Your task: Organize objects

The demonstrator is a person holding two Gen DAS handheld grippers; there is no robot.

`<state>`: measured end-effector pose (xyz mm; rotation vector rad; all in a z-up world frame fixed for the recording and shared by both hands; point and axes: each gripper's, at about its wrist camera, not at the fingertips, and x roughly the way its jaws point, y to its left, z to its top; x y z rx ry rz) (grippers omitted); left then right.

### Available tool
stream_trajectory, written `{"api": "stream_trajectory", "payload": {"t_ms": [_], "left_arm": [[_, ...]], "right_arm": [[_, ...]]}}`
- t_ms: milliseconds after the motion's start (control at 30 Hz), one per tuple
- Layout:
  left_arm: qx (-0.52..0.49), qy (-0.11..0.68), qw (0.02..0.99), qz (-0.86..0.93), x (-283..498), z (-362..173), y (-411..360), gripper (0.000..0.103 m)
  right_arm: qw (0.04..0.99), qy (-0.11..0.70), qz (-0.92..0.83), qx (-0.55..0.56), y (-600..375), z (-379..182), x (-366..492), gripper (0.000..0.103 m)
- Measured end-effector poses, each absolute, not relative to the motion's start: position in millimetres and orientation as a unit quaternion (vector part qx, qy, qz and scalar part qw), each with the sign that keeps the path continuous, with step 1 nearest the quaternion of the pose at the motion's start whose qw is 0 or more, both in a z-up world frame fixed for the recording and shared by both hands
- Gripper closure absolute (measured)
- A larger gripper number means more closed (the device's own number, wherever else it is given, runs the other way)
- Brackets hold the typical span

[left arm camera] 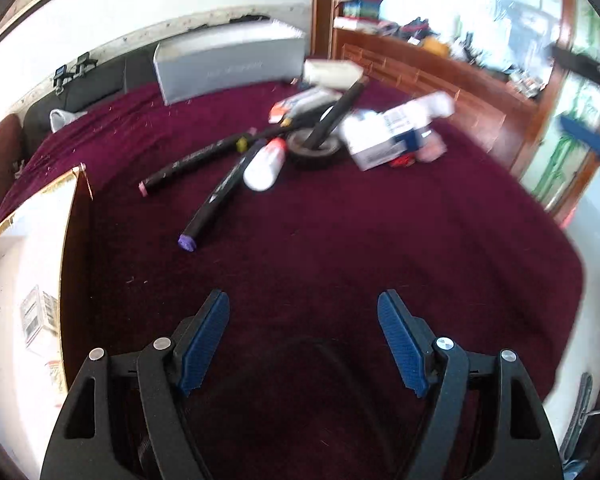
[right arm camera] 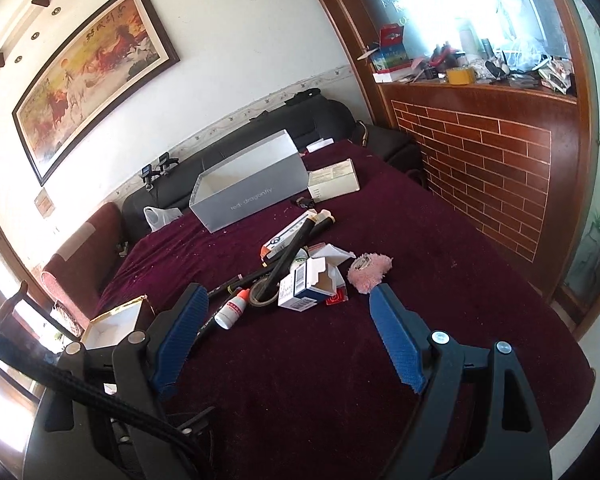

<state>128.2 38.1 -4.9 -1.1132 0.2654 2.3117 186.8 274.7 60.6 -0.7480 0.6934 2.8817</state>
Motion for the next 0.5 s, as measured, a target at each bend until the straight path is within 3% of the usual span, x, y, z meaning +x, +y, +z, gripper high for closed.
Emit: {"api": "stream_trajectory", "payload": {"t_ms": [233,500], "left_arm": [[-0.518,-0.019,0.390,0.761,148,-23,35,0.032],[-0.408,-0.060,0.479,0.775,178,87,-27,0.031]], "right_arm": [[0.041,0.240,0.935,-0.258,278,51,182,0.020],[0.041,0.236,0.933,-0.267,277,45,174,0.020]]}}
